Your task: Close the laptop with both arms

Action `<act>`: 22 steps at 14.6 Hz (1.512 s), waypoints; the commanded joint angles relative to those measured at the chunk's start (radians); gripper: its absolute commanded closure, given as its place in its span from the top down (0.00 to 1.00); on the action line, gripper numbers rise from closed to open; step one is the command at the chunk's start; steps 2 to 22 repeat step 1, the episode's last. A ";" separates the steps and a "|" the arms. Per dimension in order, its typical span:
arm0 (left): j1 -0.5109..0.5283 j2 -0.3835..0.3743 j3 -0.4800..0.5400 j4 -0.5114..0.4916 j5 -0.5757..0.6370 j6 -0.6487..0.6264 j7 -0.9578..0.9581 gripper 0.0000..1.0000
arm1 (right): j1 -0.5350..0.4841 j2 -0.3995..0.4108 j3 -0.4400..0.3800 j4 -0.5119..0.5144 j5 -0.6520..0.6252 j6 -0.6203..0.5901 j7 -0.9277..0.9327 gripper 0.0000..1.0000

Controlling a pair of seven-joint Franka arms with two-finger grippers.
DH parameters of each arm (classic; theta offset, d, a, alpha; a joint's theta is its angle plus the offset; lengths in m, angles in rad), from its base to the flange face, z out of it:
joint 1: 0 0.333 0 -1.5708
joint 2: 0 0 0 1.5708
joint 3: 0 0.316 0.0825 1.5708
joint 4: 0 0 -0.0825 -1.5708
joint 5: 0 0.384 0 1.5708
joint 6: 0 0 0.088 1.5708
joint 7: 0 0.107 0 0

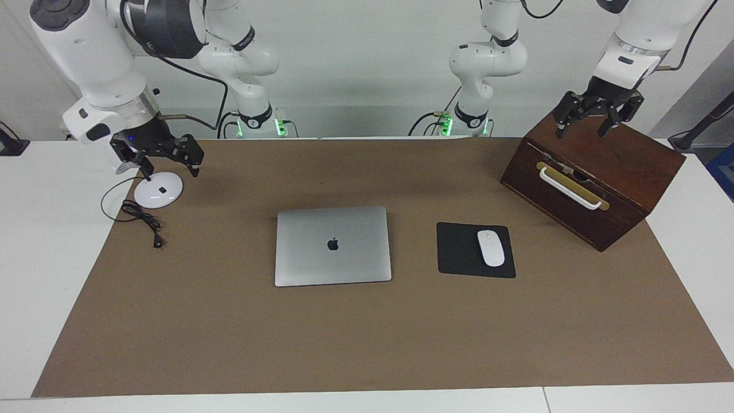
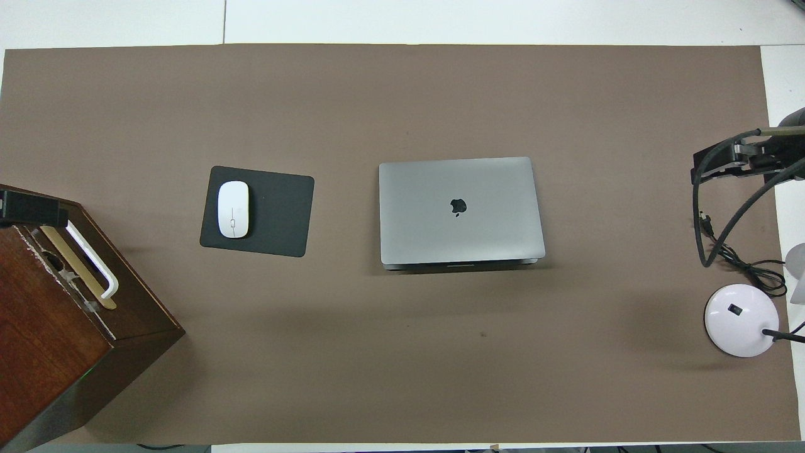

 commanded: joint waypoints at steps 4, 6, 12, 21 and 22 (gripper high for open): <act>0.019 -0.014 -0.018 -0.010 0.008 -0.001 -0.008 1.00 | -0.010 -0.023 0.007 -0.032 0.016 0.024 -0.024 1.00; 0.019 -0.014 -0.018 -0.010 0.008 -0.001 -0.008 1.00 | -0.010 -0.023 0.007 -0.032 0.016 0.024 -0.024 1.00; 0.019 -0.014 -0.018 -0.010 0.008 -0.001 -0.008 1.00 | -0.010 -0.023 0.007 -0.032 0.016 0.024 -0.024 1.00; 0.019 -0.014 -0.018 -0.010 0.008 -0.001 -0.008 1.00 | -0.010 -0.023 0.007 -0.032 0.016 0.024 -0.024 1.00; 0.019 -0.014 -0.018 -0.010 0.008 -0.001 -0.008 1.00 | -0.010 -0.023 0.007 -0.032 0.016 0.024 -0.024 1.00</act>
